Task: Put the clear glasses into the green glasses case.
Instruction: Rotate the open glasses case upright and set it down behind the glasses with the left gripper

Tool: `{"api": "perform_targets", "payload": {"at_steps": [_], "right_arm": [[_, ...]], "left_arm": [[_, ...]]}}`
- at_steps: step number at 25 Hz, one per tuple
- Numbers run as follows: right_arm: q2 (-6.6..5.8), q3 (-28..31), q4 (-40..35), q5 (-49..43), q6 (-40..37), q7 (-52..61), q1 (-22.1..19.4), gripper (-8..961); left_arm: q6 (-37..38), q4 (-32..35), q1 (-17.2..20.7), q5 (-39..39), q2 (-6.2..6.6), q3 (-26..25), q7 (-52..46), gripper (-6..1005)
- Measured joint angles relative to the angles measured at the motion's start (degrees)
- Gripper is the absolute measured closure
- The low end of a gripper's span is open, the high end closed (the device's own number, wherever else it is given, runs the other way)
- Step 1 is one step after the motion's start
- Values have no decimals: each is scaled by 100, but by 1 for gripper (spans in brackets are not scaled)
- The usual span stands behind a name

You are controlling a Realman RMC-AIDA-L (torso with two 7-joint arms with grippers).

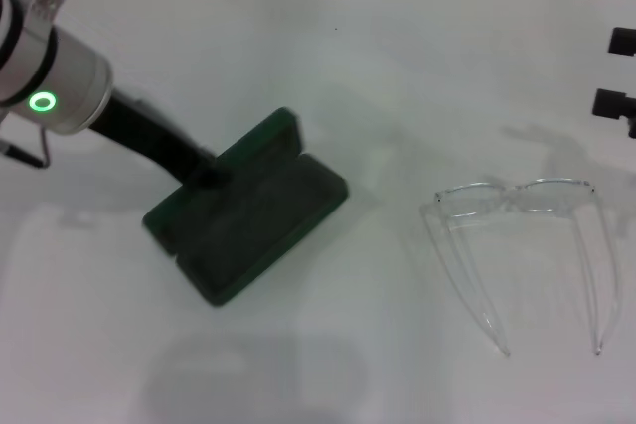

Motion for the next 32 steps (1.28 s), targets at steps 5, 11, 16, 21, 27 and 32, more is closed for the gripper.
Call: {"api": "perform_targets", "payload": {"at_steps": [5, 11, 16, 21, 27, 32], "right_arm": [[36, 353, -40, 12, -252, 2, -199, 186], [47, 617, -48, -21, -670, 2, -428, 187], [-32, 639, -49, -69, -1047, 2, -734, 187], [-24, 1188, -50, -424, -1401, -2, -1025, 187], [3, 1991, -53, -807, -1790, -13, -1251, 187], [2, 2090, -57, -887, -1844, -20, -1333, 186]], "left_arm": [[-236, 40, -166, -186, 11, 62, 1257, 778], [-358, -7, -334, -18, 28, 92, 2353, 779], [-500, -32, -362, -47, 7, 354, 3063, 778], [-693, -141, -477, -100, -2, 911, 3253, 780], [-1166, -366, -720, -171, -11, 1365, 3254, 780], [-1374, -752, -1070, -192, -13, 1402, 3262, 780]]}}
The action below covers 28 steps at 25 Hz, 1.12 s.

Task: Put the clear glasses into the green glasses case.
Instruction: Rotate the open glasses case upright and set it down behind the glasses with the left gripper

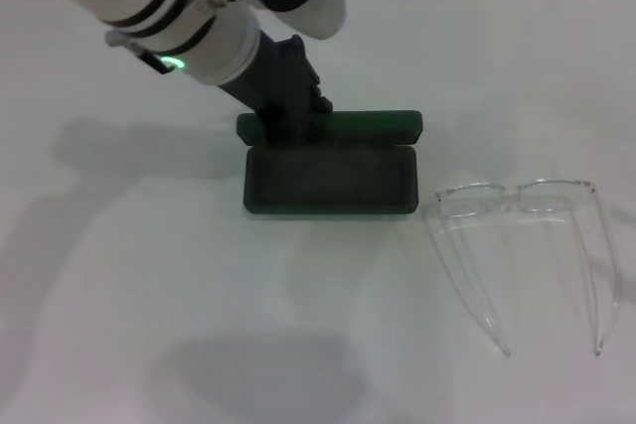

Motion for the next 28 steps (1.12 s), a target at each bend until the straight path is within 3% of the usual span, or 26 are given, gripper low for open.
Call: {"api": "perform_targets", "payload": {"at_steps": [12, 28], "right_arm": [[12, -26, -1, -17, -24, -7, 41, 186], [14, 9, -1, 15, -71, -7, 76, 186]], "left_arm": [[-540, -805, -493, -13, 0, 143, 87, 783], [-730, -899, -472, -170, -12, 129, 26, 771]]}}
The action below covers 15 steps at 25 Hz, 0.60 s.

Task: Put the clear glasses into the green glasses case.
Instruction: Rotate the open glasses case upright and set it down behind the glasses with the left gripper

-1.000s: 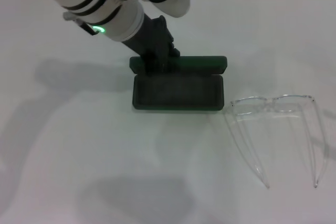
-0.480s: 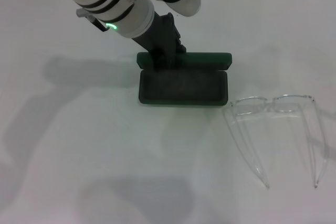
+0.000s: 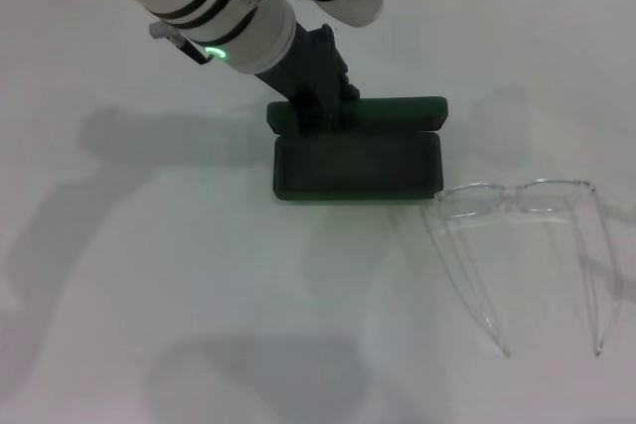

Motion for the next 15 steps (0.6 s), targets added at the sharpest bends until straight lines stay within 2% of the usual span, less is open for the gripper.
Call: {"api": "perform_targets", "payload": {"at_steps": [15], "right_arm": [[17, 2, 8, 22, -12, -1, -36, 186]], "left_arm": [[-271, -2, 54, -83, 0, 48, -131, 760]]}}
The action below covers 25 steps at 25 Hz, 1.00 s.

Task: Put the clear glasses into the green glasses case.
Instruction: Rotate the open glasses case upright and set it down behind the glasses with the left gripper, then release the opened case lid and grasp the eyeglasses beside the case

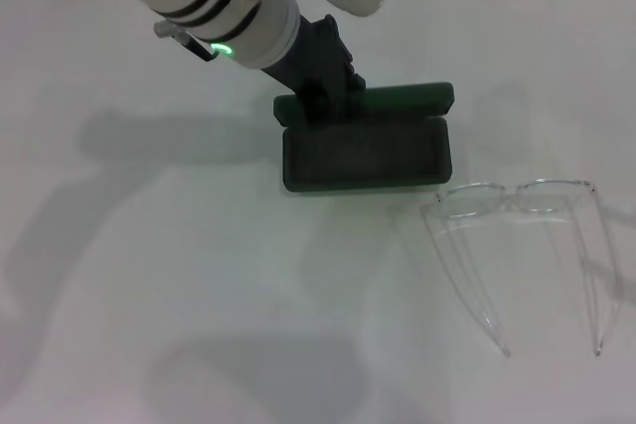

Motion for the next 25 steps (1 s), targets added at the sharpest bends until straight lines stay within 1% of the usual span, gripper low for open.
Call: {"api": "perform_targets", "payload": {"at_steps": [1, 3, 7, 18, 22, 25], "right_arm": [[5, 0, 0, 1, -2, -2, -7, 186], [8, 0, 1, 4, -4, -4, -14, 186], [14, 0, 1, 7, -13, -20, -28, 187], [19, 0, 43, -19, -10, -114, -26, 187], [24, 0, 50, -28, 3, -126, -33, 186], [37, 0, 60, -36, 13, -132, -34, 186]], "left_arm": [[0, 0, 0, 0, 0, 0, 0, 759], [-55, 0, 32, 12, -2, 212, 9, 758], [-116, 1, 37, 14, -4, 385, 4, 755], [-242, 211, 43, 105, -6, 364, -32, 759], [-676, 255, 52, 284, -1, 303, -134, 760], [-1172, 37, 37, 307, -4, 200, -102, 761]]}}
